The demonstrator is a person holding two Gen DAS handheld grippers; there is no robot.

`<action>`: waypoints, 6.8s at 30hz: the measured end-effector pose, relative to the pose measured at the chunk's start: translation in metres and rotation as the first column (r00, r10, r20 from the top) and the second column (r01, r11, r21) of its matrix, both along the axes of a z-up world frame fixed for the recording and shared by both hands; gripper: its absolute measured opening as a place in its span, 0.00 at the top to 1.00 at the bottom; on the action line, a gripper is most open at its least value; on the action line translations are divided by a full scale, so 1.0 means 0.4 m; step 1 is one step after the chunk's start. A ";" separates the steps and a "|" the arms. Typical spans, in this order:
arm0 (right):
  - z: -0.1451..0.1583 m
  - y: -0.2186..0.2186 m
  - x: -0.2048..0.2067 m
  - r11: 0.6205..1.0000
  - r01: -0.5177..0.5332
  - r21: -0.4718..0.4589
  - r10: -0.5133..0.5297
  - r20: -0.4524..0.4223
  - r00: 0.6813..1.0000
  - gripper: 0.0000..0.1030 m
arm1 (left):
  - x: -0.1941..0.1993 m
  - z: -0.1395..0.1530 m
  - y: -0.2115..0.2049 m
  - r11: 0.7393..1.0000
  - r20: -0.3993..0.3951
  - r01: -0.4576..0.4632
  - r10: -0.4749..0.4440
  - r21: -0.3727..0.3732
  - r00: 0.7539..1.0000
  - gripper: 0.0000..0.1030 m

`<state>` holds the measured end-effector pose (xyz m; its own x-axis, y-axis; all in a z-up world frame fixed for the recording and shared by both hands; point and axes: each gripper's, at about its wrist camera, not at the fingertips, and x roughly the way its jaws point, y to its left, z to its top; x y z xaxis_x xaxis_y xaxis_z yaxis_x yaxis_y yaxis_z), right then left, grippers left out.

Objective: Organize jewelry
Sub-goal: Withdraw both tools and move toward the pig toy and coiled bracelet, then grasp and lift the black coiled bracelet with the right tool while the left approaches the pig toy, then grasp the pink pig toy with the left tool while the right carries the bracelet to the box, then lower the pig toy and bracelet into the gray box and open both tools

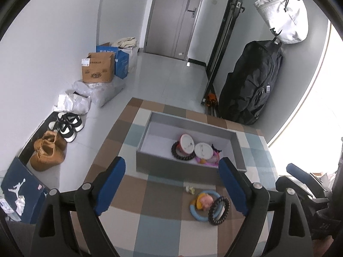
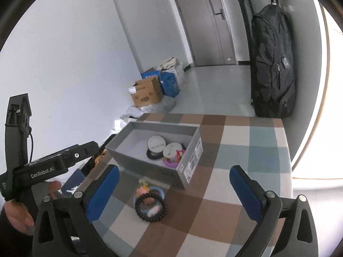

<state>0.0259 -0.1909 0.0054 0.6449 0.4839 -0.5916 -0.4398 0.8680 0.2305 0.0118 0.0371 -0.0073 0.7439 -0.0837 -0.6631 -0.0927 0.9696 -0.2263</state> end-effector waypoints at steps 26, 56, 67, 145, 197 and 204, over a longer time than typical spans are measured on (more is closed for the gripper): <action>-0.141 0.118 -0.015 0.977 -0.125 -0.172 0.100 -0.146 0.984 0.00 | -0.007 -0.056 0.055 0.999 -0.076 -0.018 0.015 -0.049 0.997 0.17; -0.174 0.160 0.007 0.966 -0.138 -0.217 0.103 -0.164 0.981 0.54 | 0.019 -0.089 0.087 0.993 -0.163 -0.029 0.010 -0.113 0.987 0.17; -0.127 0.073 0.028 0.991 -0.042 -0.126 0.023 -0.155 0.988 0.55 | 0.022 -0.095 0.007 0.991 -0.157 0.108 -0.119 -0.075 0.980 0.17; 0.033 0.018 0.118 1.000 0.017 0.019 -0.015 -0.066 0.998 0.56 | 0.110 0.032 -0.036 0.977 -0.020 0.182 -0.185 -0.111 0.983 0.78; -0.013 0.123 0.246 0.986 -0.167 -0.027 0.165 -0.061 0.984 0.25 | 0.258 -0.043 0.001 0.953 -0.087 0.184 -0.210 -0.240 0.974 0.49; -0.013 0.102 0.243 0.992 -0.123 -0.015 0.122 -0.056 0.991 0.16 | 0.250 -0.040 0.006 0.959 -0.089 0.165 -0.190 -0.228 0.978 0.48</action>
